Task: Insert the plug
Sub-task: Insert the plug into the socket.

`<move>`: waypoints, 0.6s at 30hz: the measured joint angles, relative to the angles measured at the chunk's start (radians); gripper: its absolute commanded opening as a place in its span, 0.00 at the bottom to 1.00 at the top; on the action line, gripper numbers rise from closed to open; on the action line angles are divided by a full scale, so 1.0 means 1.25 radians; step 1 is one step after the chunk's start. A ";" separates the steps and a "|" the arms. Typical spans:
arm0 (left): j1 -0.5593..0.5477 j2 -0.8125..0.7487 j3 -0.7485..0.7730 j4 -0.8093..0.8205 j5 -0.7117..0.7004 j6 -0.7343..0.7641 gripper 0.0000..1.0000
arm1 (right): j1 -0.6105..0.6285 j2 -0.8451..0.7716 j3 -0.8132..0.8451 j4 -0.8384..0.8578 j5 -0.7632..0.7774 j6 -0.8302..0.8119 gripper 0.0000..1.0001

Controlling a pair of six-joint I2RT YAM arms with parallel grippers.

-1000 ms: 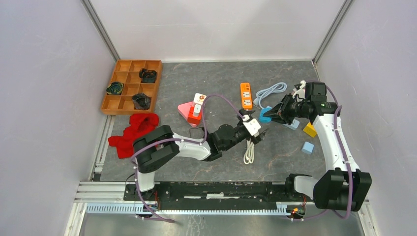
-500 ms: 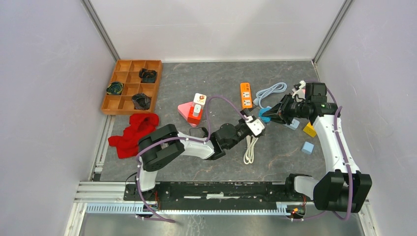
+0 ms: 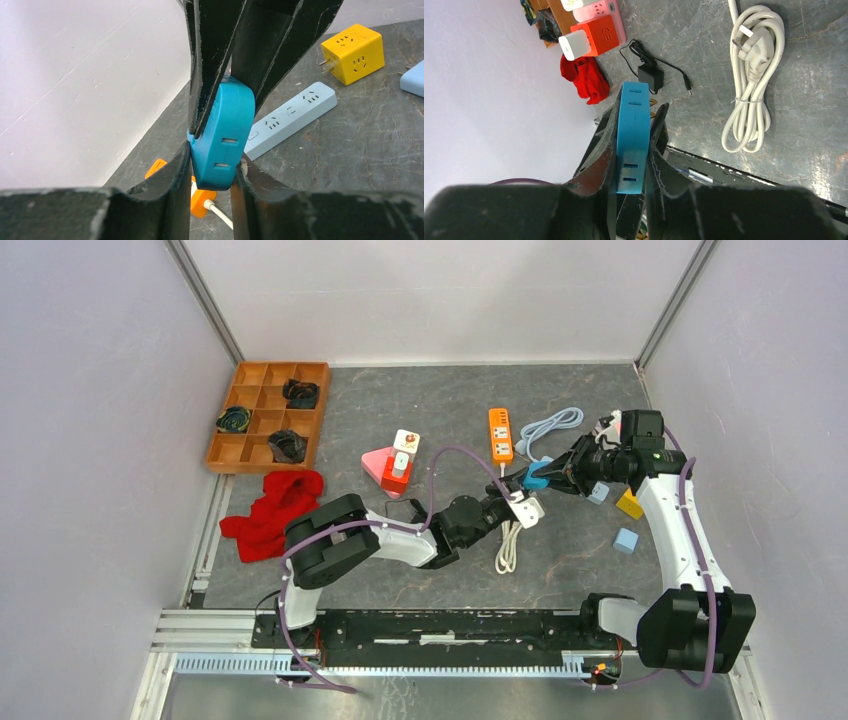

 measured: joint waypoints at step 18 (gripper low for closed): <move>-0.003 0.000 -0.043 0.061 -0.015 0.089 0.79 | 0.013 -0.005 0.000 -0.012 0.023 -0.001 0.00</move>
